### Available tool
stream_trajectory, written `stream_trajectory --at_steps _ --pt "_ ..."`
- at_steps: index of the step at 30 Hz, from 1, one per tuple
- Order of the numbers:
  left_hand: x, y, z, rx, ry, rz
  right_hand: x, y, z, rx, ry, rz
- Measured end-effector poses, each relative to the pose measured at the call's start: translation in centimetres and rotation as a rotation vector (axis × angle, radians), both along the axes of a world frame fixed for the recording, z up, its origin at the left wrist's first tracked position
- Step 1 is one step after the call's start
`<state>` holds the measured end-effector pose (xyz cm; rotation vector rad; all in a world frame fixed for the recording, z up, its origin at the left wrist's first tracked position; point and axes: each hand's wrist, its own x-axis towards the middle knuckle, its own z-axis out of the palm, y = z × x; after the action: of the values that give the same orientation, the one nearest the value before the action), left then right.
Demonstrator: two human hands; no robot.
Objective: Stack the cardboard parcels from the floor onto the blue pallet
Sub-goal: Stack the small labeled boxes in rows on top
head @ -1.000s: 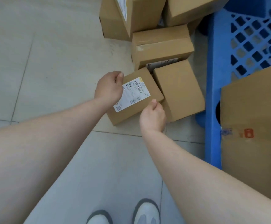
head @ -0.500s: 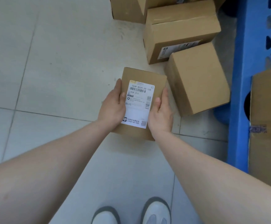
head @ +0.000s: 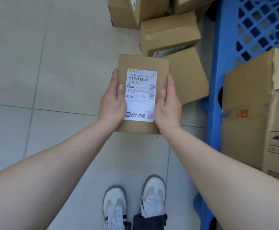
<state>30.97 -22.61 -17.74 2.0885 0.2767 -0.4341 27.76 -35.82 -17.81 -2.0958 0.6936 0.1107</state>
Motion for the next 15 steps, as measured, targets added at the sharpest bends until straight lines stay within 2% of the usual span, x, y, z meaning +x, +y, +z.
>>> stream_trajectory --at_steps 8,15 --pt "0.4 -2.5 14.5 -0.102 -0.076 -0.008 -0.8 -2.4 15.0 0.049 -0.145 -0.056" --pt "-0.4 -6.7 26.1 -0.280 -0.139 -0.017 -2.4 -6.6 27.0 0.075 -0.216 -0.132"
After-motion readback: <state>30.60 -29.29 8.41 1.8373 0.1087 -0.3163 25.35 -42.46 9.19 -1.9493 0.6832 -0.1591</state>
